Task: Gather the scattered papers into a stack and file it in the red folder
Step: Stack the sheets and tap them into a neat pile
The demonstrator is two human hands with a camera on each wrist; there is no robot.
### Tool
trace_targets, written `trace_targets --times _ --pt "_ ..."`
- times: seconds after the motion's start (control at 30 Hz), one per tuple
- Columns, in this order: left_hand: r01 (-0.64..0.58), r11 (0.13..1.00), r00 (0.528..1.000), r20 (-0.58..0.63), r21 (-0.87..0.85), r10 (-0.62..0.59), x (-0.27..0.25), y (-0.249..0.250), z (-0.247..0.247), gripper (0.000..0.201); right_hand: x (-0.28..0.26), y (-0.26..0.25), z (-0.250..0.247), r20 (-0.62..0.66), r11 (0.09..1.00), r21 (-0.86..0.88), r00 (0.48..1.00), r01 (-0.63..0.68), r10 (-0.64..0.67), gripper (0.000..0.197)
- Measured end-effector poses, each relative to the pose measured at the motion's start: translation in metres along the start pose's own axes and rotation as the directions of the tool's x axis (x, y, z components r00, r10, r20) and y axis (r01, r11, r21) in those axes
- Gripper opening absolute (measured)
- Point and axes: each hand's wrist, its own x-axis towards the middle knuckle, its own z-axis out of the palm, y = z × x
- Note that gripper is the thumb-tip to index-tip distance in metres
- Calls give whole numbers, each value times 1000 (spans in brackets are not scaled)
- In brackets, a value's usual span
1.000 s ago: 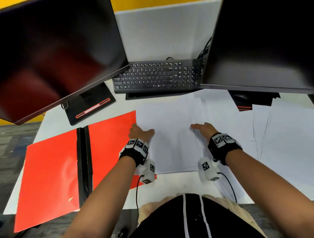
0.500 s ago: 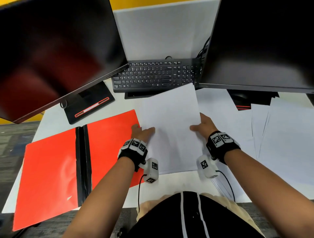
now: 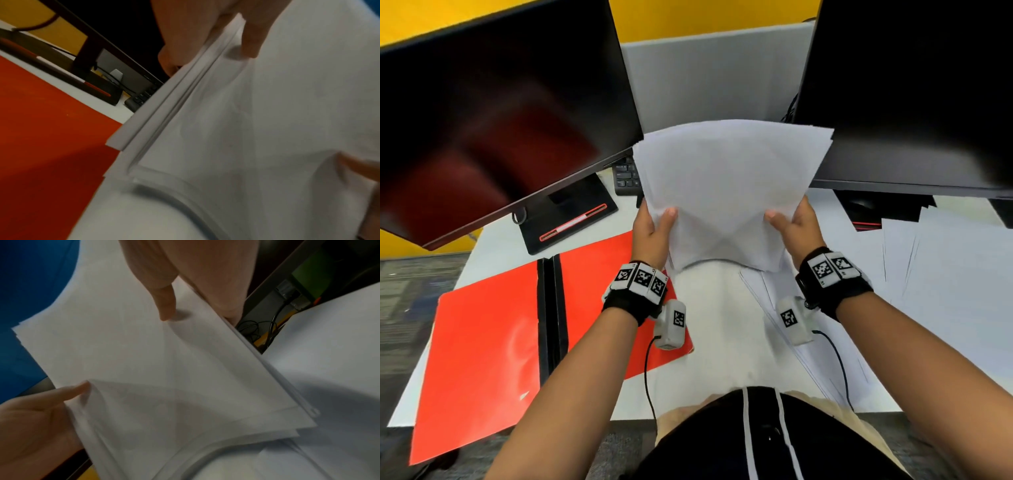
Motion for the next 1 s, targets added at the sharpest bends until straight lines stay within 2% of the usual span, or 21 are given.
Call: trace_targets --times 0.17,0.33,0.47,0.53,0.67,0.77,0.83,0.9,1.0 --pt "71 986 996 -36 -151 -77 -12 -4 -1 56 -14 1 7 88 995 80 994 -66 59 68" --pt "119 955 987 -76 -270 -145 -8 2 5 71 -12 -29 12 42 987 160 998 36 -43 73" --pt "179 930 968 -110 -321 -224 -9 -6 8 56 -12 -46 19 8 973 221 998 65 -69 78" --pt "206 928 960 -118 -310 -253 -13 -10 10 55 -13 -48 22 -31 969 234 997 76 -71 79" --pt "190 951 972 -89 -244 -217 -24 -8 10 61 -14 -48 26 -81 963 258 995 73 -53 66" --pt "96 954 990 -70 -283 -121 -25 6 7 45 -8 -54 27 -150 955 291 989 56 -12 47" --pt "2 954 994 -104 -301 -35 -17 27 9 33 -1 -60 29 -188 954 293 982 63 -7 37" --pt "-57 961 990 -141 -271 19 -7 50 13 34 4 -66 32 -226 960 276 974 49 15 39" --pt "13 972 965 -250 -234 -73 8 76 21 32 8 -72 38 -283 963 270 957 14 66 52"
